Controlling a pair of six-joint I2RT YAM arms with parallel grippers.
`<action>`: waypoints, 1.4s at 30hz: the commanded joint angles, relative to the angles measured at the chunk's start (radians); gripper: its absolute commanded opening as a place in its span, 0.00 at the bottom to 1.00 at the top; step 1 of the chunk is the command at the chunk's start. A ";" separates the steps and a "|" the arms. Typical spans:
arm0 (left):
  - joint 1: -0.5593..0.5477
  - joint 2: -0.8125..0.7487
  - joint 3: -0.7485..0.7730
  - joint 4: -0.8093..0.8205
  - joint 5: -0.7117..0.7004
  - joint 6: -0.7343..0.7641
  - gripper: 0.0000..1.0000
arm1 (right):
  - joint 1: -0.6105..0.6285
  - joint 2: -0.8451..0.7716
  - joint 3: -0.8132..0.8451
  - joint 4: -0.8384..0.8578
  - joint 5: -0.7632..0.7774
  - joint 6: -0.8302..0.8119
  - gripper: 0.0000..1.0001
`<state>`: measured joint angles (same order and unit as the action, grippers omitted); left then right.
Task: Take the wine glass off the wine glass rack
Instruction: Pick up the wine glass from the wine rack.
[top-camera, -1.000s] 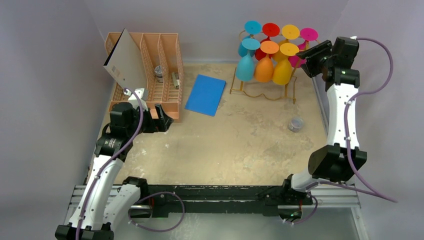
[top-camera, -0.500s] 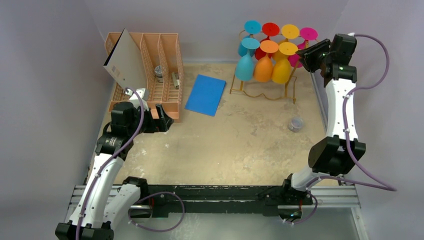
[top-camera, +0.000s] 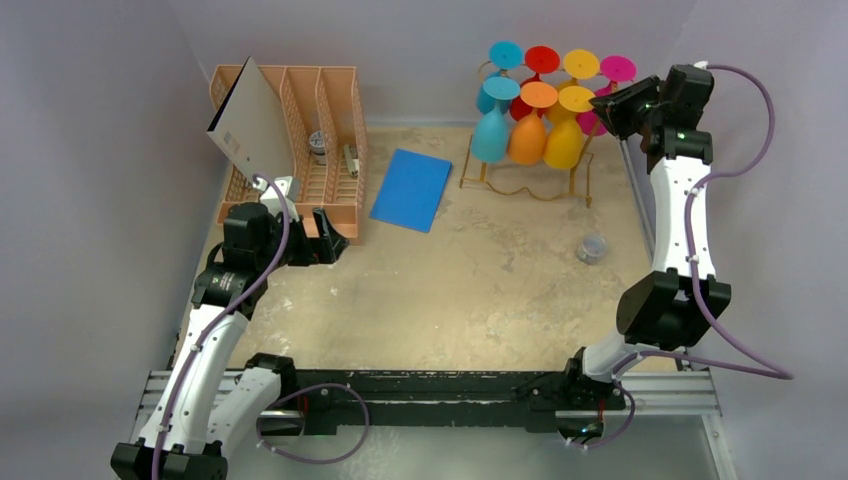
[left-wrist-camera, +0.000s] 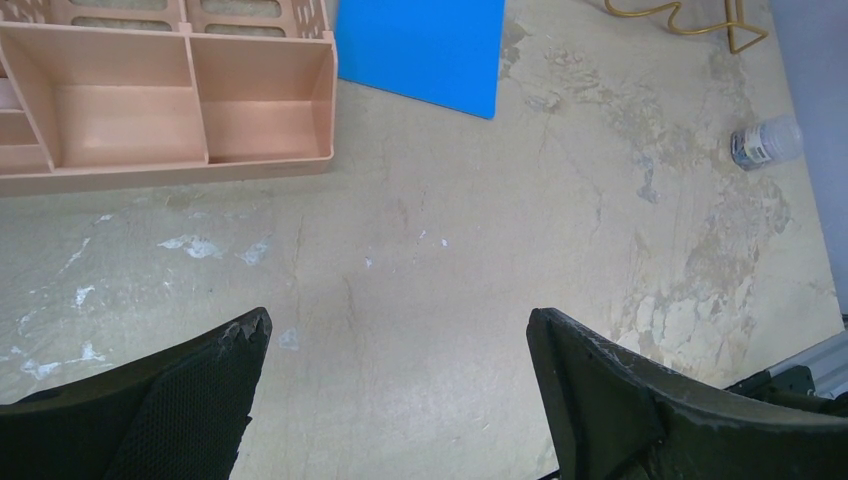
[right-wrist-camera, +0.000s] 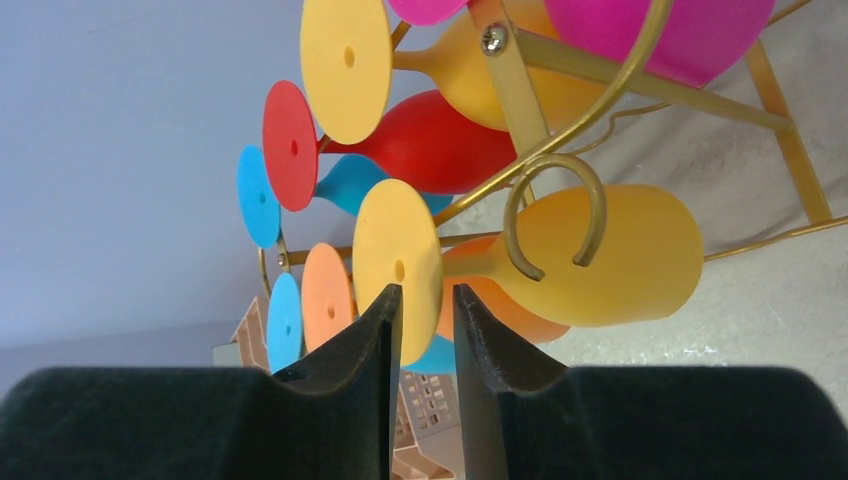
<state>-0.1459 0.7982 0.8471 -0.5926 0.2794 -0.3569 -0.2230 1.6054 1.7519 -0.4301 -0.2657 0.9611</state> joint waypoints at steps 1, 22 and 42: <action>0.006 0.001 0.011 0.026 0.017 -0.005 0.98 | -0.001 -0.015 0.009 0.060 -0.029 0.017 0.27; 0.006 0.012 0.010 0.025 0.024 -0.007 0.98 | -0.001 -0.003 -0.023 0.080 -0.061 0.023 0.22; 0.006 0.013 0.012 0.019 0.011 -0.008 0.98 | -0.003 -0.098 -0.106 0.105 -0.072 0.115 0.00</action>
<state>-0.1459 0.8124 0.8471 -0.5926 0.2874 -0.3573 -0.2230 1.5620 1.6653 -0.3431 -0.3099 1.0370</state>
